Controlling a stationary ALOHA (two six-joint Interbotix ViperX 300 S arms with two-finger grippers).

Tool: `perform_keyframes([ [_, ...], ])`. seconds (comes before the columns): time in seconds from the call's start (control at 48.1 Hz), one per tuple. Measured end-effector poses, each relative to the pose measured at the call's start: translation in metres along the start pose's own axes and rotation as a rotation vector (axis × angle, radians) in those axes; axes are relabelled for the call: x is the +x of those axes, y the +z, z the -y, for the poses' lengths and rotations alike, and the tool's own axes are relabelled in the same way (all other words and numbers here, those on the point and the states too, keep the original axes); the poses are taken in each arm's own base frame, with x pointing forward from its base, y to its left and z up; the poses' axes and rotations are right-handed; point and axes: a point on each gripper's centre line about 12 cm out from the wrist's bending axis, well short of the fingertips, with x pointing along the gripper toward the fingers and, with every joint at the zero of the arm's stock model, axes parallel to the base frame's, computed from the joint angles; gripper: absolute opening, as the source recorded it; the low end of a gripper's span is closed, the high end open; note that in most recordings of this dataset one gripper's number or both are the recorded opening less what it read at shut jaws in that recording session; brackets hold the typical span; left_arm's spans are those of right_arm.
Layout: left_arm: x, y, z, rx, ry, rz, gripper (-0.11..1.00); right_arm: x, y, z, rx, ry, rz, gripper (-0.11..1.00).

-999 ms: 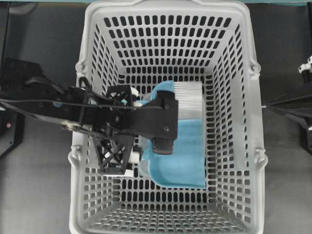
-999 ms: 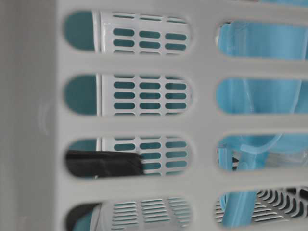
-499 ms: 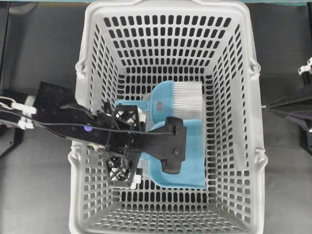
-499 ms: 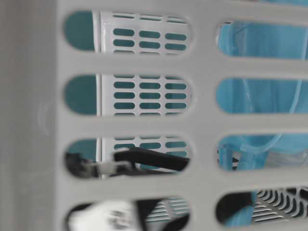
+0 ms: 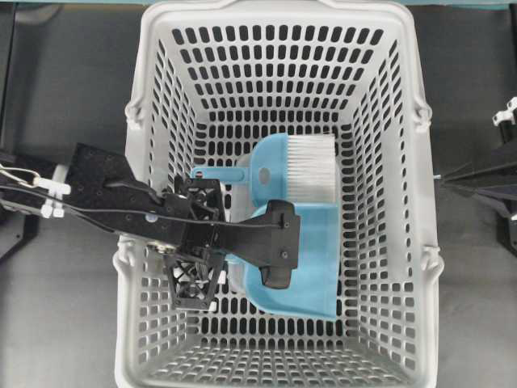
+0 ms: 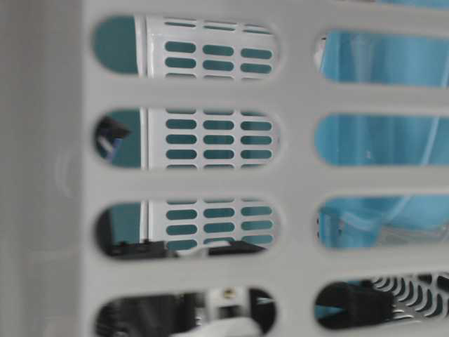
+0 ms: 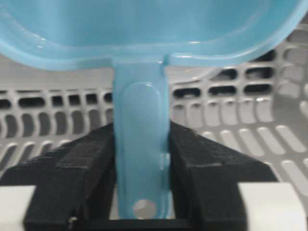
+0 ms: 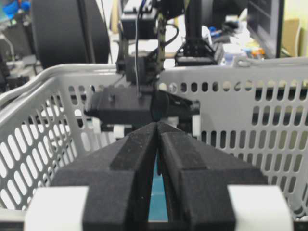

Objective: Pick up the dustpan from the shopping basket with the left arm.

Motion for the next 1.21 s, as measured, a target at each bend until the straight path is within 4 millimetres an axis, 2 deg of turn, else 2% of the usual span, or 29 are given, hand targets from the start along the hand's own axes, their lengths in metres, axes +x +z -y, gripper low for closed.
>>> perform_keyframes([
  [0.146, -0.028, 0.01, 0.0, 0.001, -0.007, 0.061, 0.28, 0.0, 0.0, 0.0, -0.002, 0.0, -0.002, 0.0],
  [0.333, -0.085, 0.023, -0.002, -0.008, -0.013, 0.129, 0.28, 0.0, -0.002, 0.0, 0.0, 0.0, -0.009, 0.0],
  [0.582, -0.148, 0.028, -0.022, -0.059, -0.006, 0.186, 0.28, -0.001, -0.001, 0.0, 0.0, 0.0, -0.003, 0.0],
  [0.832, -0.162, 0.025, -0.031, -0.08, -0.003, 0.227, 0.28, -0.002, 0.001, 0.0, 0.003, 0.0, 0.003, 0.0],
  [1.207, -0.16, 0.027, -0.031, -0.078, -0.008, 0.265, 0.28, -0.002, 0.001, 0.0, 0.008, -0.001, 0.003, 0.0],
])
